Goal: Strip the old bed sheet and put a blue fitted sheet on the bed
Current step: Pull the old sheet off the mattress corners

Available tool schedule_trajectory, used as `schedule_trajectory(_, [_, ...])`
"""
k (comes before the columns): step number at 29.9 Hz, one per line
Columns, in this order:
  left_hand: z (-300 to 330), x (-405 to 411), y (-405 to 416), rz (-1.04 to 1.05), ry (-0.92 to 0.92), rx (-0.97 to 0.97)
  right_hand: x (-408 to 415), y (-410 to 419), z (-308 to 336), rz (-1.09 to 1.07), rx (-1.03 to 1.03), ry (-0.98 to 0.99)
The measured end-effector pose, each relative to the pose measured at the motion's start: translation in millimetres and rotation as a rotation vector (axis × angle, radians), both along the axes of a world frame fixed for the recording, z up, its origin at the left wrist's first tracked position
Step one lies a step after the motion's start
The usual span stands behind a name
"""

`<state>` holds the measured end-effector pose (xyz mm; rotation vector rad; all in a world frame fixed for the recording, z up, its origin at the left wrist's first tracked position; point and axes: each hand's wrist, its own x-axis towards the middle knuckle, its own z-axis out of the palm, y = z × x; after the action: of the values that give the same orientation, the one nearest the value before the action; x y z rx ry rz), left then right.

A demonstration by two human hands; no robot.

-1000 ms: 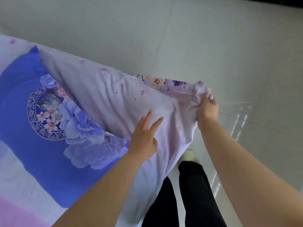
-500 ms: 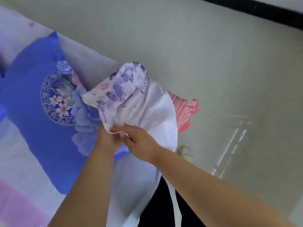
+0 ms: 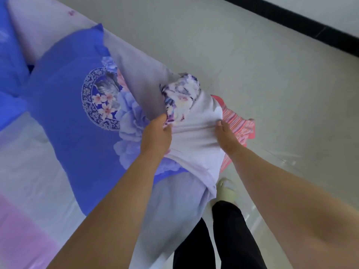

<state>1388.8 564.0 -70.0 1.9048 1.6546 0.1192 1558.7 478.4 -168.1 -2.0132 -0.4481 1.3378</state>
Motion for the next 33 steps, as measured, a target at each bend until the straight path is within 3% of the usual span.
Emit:
schedule_trajectory(1, [4.6, -11.0, 2.2, -0.008, 0.030, 0.148, -0.7, 2.1, -1.1, -0.041, 0.000, -0.022])
schedule_trajectory(3, [19.0, -38.9, 11.7, 0.122, -0.084, 0.384, -2.4, 4.4, -2.3, -0.026, -0.043, -0.095])
schedule_trajectory(7, [45.6, -139.7, 49.1, 0.403, -0.135, 0.768, -7.2, 0.2, -6.4, 0.397, -0.192, -0.215])
schedule_trajectory(9, [53.1, -184.1, 62.7, 0.569, -0.247, 0.876, -13.0, 1.0, -12.2, 0.543, -0.283, -0.315])
schedule_trajectory(11, [54.9, -204.7, 61.3, 0.649, -0.300, 0.851, -21.5, 5.5, -12.4, 0.588, -0.348, -0.414])
schedule_trajectory(15, [29.7, -206.0, 29.8, 0.298, -0.200, 0.452, -47.0, 12.7, 0.6, 0.527, -0.390, -0.587])
schedule_trajectory(17, [20.9, -197.4, 19.6, 0.241, -0.161, 0.267, -61.5, 19.7, 8.6, 0.655, -0.349, -0.654])
schedule_trajectory(20, [18.1, -180.5, 17.8, 0.129, 0.143, 0.071, -76.3, 32.0, 15.2, 0.770, -0.335, -0.652])
schedule_trajectory(22, [23.6, -165.9, 20.1, 0.071, 0.298, 0.044, -81.2, 39.6, 16.5, 0.780, -0.306, -0.654])
schedule_trajectory(26, [31.9, -131.4, 37.5, -0.048, 0.245, 0.215, -79.6, 65.8, 19.3, 0.794, -0.178, -0.640])
schedule_trajectory(30, [16.0, -100.7, 82.2, -0.147, 0.387, 0.071, -62.0, 100.4, 16.7, 0.815, -0.133, -0.620])
schedule_trajectory(33, [0.6, -76.0, 108.8, -0.194, 0.464, 0.040, -42.4, 132.4, 11.3, 0.935, -0.126, -0.723])
